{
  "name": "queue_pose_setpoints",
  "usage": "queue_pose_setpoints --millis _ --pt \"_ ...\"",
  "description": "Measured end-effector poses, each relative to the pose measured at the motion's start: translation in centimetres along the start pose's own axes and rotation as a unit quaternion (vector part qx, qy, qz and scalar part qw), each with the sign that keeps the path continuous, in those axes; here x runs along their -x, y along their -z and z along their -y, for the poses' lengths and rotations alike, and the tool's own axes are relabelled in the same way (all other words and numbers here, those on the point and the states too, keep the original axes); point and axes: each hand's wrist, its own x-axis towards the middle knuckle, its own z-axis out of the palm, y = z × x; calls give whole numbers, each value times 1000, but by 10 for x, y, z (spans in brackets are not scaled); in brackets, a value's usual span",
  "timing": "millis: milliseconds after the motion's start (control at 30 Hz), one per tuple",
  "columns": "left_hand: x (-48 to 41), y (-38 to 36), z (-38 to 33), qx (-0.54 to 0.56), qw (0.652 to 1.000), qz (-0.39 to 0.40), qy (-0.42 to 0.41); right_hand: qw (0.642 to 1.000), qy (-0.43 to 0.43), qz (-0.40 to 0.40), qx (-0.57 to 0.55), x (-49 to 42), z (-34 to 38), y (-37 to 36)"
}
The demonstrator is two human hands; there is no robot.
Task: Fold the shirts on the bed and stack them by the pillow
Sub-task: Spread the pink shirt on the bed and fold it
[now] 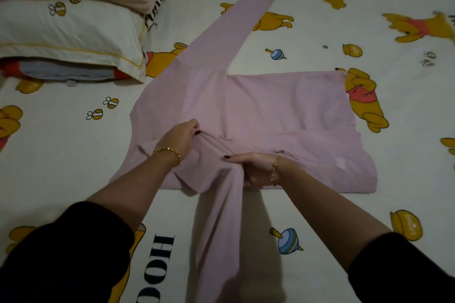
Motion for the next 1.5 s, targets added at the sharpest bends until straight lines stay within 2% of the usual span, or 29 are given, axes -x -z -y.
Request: queue_pose_setpoints --millis 133,200,333,400,467,567,633,667,700,733,767,800,833,933,967,1033,1100,1200,1267,1367,1433,1500 --pt "-11 -6 2 6 999 -29 32 997 33 13 -73 40 -4 31" --pt "-14 -8 1 -4 999 -24 41 1000 23 3 -13 58 -6 54" --pt "-18 -14 -5 -10 998 -24 52 989 -64 -37 131 96 1 97" --pt "-17 -19 -3 -14 998 -21 62 975 -85 -87 186 114 8 107" --pt "-15 -21 -1 -11 997 -27 68 961 -70 -160 215 122 11 119" --pt "-14 -20 3 -8 997 -37 74 970 -9 -195 147 128 13 134" --pt "-12 -19 6 -18 996 -41 82 974 -12 -186 128 131 16 139" --pt "-12 -19 5 -23 995 -44 82 964 -31 -210 158 131 19 140" --pt "-13 -19 5 -28 995 -47 81 935 -54 -256 241 130 22 142" --pt "-13 -19 3 -32 995 -51 80 876 -85 -310 360 127 25 146" --pt "-14 -19 1 -39 994 -56 80 800 -101 -357 472 123 28 147" --pt "-15 -18 -2 -49 994 -61 79 729 -94 -389 555 119 30 146" --pt "-15 -18 -5 -62 993 -69 79 683 -73 -420 593 114 32 148" --pt "-10 -18 -13 -88 985 -117 87 591 22 -516 620 105 31 156" --pt "-7 -19 -16 -89 983 -133 93 577 46 -526 623 101 27 159" --pt "0 -24 -23 -102 981 -151 66 598 74 -511 613 97 11 156" --pt "10 -35 -32 -140 980 -139 -32 616 91 -475 622 93 -13 150" --pt "31 -56 -55 -179 964 -25 -193 616 86 -431 654 90 -47 146" --pt "43 -70 -71 -216 941 35 -259 606 58 -444 657 86 -63 150" --pt "43 -84 -81 -241 936 44 -254 593 21 -498 632 84 -74 163" --pt "35 -89 -84 -261 937 33 -230 601 4 -494 628 85 -75 174" --pt "27 -89 -82 -262 943 29 -203 591 9 -476 652 91 -66 182"
